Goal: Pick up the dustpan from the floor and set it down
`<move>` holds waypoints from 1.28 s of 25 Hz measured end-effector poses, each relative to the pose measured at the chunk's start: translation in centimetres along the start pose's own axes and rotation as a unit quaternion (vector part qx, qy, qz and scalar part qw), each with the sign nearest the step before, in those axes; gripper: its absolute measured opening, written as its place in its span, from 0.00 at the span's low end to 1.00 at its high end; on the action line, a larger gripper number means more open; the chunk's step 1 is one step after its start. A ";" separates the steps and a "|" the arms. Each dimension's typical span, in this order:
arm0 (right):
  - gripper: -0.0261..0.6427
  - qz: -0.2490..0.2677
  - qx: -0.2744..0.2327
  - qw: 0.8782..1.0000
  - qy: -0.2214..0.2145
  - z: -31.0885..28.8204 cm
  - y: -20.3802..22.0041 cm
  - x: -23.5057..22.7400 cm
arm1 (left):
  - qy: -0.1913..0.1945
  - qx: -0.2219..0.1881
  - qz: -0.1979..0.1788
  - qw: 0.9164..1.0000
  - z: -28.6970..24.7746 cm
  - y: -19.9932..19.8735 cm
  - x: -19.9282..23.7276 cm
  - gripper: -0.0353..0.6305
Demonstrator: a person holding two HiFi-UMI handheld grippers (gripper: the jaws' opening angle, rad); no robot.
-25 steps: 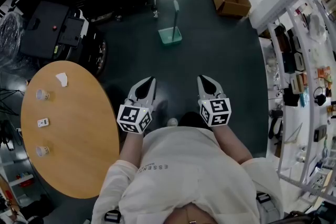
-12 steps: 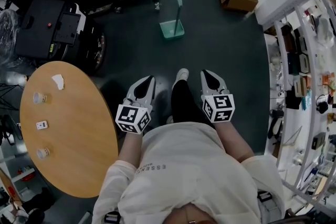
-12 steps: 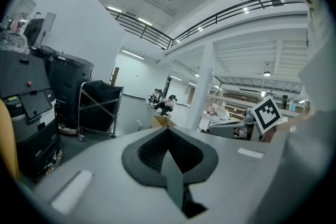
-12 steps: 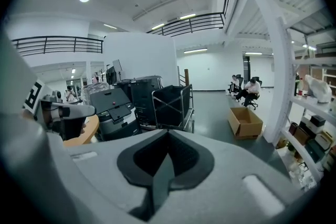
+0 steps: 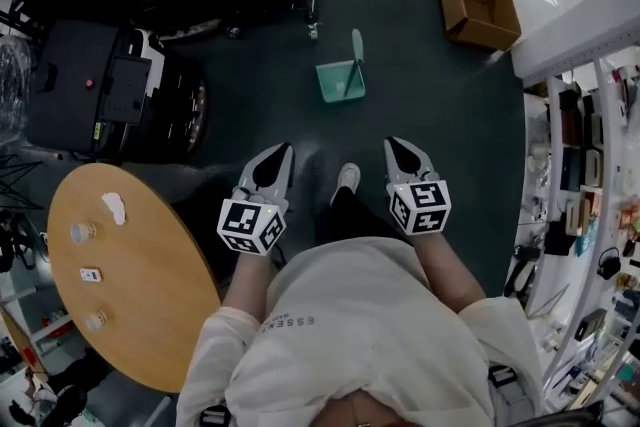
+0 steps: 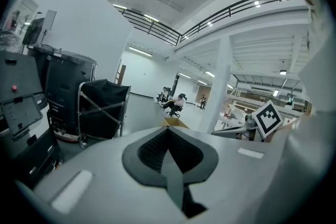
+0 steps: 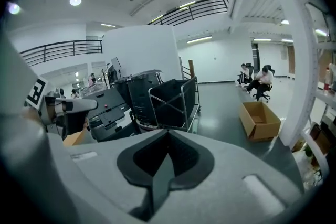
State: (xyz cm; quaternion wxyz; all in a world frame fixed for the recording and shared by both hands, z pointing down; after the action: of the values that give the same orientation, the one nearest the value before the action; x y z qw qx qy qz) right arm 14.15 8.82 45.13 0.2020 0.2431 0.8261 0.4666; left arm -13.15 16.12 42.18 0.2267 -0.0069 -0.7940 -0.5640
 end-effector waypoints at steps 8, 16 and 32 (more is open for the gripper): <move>0.03 0.012 0.012 1.000 0.014 -9.5 -7.1 -7.7 | 0.001 -0.007 -0.004 1.000 -10.6 -5.4 2.5 0.08; 0.03 -0.002 0.043 0.998 0.038 -17.1 -9.5 -11.7 | -0.006 0.014 0.011 1.000 -17.7 -6.3 6.9 0.08; 0.35 -0.051 0.189 0.980 0.029 -35.9 -4.8 -13.6 | 0.054 0.091 0.029 0.994 -33.8 -5.0 18.7 0.08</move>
State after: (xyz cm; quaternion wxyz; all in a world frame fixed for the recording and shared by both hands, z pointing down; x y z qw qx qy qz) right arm 3.91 -25.47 59.76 0.1521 0.2203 0.9162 0.2983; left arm -19.37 -20.66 53.38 0.2848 0.0211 -0.8282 -0.4821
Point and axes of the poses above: the fingertips, and each gripper's own axes: z backward along the fingers, x to its left, y out of its underside, the point moved 10 cm from there along z, backward along the fingers, and after that the axes turned 4 degrees about z, right-handed, at the moved point
